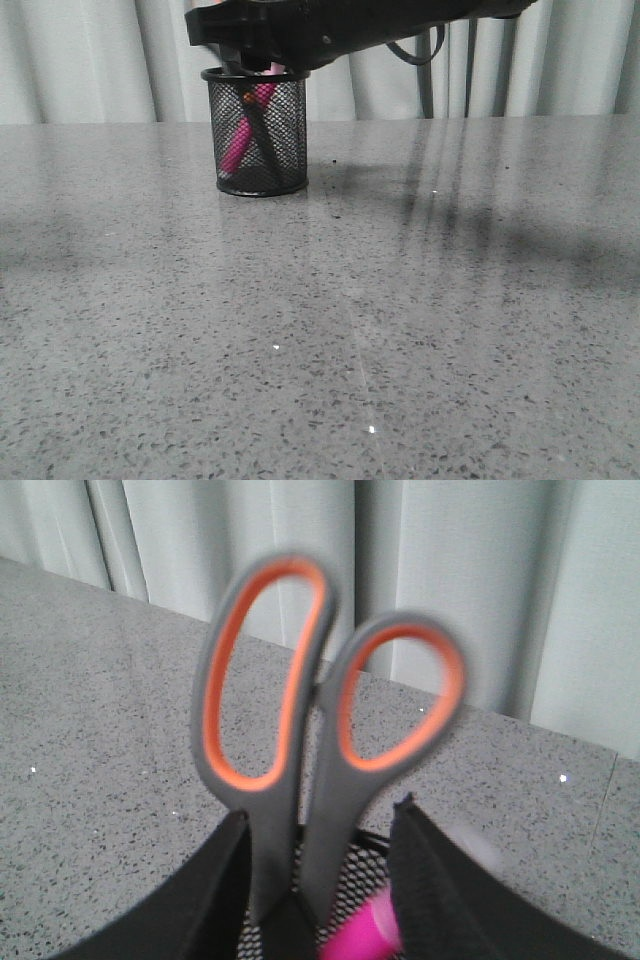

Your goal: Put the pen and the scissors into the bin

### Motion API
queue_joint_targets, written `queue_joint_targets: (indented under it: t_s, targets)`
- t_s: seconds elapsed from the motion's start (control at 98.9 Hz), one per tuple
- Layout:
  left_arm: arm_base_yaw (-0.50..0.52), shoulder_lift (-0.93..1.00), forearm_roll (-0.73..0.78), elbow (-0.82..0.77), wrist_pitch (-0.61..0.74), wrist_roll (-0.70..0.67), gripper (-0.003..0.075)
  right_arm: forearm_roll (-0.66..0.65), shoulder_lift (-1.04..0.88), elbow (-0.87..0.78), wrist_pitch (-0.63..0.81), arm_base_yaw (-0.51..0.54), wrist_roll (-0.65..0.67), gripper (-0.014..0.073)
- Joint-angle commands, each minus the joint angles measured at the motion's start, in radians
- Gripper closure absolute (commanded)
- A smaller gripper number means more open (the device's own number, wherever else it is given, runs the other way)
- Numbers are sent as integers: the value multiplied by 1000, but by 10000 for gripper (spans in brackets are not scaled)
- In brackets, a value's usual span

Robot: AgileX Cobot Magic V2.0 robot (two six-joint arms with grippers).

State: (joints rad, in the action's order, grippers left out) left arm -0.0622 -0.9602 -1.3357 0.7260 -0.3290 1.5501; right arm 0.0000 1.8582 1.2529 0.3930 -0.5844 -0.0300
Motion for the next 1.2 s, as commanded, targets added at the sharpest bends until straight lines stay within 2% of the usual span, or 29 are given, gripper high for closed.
queue_joint_targets:
  t_s: [0.0, 0.293, 0.515, 0.566, 0.637, 0.738, 0.819, 0.96, 1.193]
  targets:
    - [3, 15, -33, 27, 0, -12, 739, -13, -56, 24, 98, -2, -9, 285]
    - [3, 15, -33, 27, 0, -12, 739, -13, -72, 24, 151, -2, -9, 286]
    - [3, 15, -33, 27, 4, -12, 739, -13, -189, 24, 135, 12, -10, 298]
    - [3, 15, -33, 27, 6, -12, 739, -13, -227, 24, 109, 21, -10, 336]
    - [3, 15, -33, 27, 14, -12, 739, -13, -288, 24, 49, 40, -10, 442]
    - [3, 18, -31, 27, 36, -12, 739, -13, -378, 22, -67, 80, -10, 673]
    - [3, 27, -21, 25, 53, -12, 739, -13, -450, 4, -152, 126, -10, 659]
    - [3, 68, -33, -32, 95, -12, 739, -14, -605, -117, -168, 204, -10, 659]
    - [3, 253, -68, -210, 190, -10, 739, -74, -898, -489, -104, 259, -10, 661]
